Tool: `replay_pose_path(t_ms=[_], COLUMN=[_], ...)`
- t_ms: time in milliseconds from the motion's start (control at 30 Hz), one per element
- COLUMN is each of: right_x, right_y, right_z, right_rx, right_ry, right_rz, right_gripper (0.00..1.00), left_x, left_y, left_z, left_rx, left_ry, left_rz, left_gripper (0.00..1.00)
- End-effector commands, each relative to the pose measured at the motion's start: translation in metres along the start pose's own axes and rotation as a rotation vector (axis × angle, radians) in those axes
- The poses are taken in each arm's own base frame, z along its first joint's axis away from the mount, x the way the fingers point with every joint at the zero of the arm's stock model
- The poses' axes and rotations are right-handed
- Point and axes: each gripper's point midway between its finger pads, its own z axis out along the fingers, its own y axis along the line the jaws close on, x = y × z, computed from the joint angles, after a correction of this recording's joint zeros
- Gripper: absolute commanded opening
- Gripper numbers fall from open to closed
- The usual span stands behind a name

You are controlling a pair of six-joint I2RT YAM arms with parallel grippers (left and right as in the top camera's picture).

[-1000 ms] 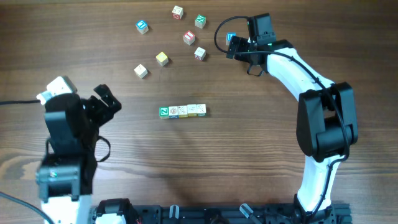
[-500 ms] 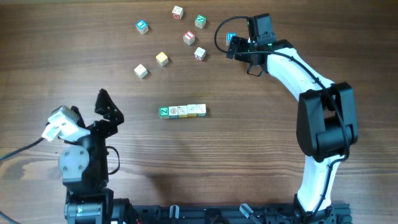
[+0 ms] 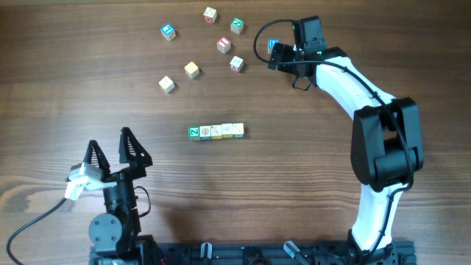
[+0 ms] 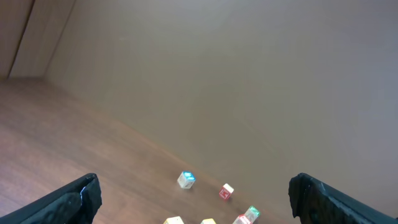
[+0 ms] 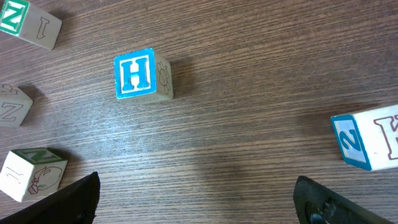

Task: Form a horizontal line

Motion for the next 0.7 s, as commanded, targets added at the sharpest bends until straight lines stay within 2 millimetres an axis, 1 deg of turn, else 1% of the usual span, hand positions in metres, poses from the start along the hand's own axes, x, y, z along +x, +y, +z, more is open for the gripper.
replay_pose_path(t_ms=[0, 33, 67, 133, 667], right_x=[0.001, 0.001, 0.001, 0.001, 0.001], right_y=[-0.002, -0.002, -0.002, -0.002, -0.002], right_z=[0.004, 0.004, 0.004, 0.004, 0.004], right_rx=[0.017, 0.017, 0.017, 0.017, 0.017], right_ry=[-0.001, -0.001, -0.001, -0.001, -0.001], right_rz=[-0.012, -0.012, -0.012, -0.011, -0.012], right_gripper=[1.0, 1.0, 1.0, 1.0, 1.0], left_x=[0.023, 0.023, 0.032, 0.058, 0.058], left_y=[0.017, 0.017, 0.022, 0.038, 0.038], left_z=[0.0, 0.0, -0.001, -0.007, -0.006], left_rx=[-0.046, -0.048, -0.068, -0.128, -0.129], left_ry=[0.05, 0.053, 0.086, 0.198, 0.197], left_rz=[0.01, 0.011, 0.017, 0.044, 0.042], left_gripper=[1.0, 1.0, 1.0, 1.0, 1.0])
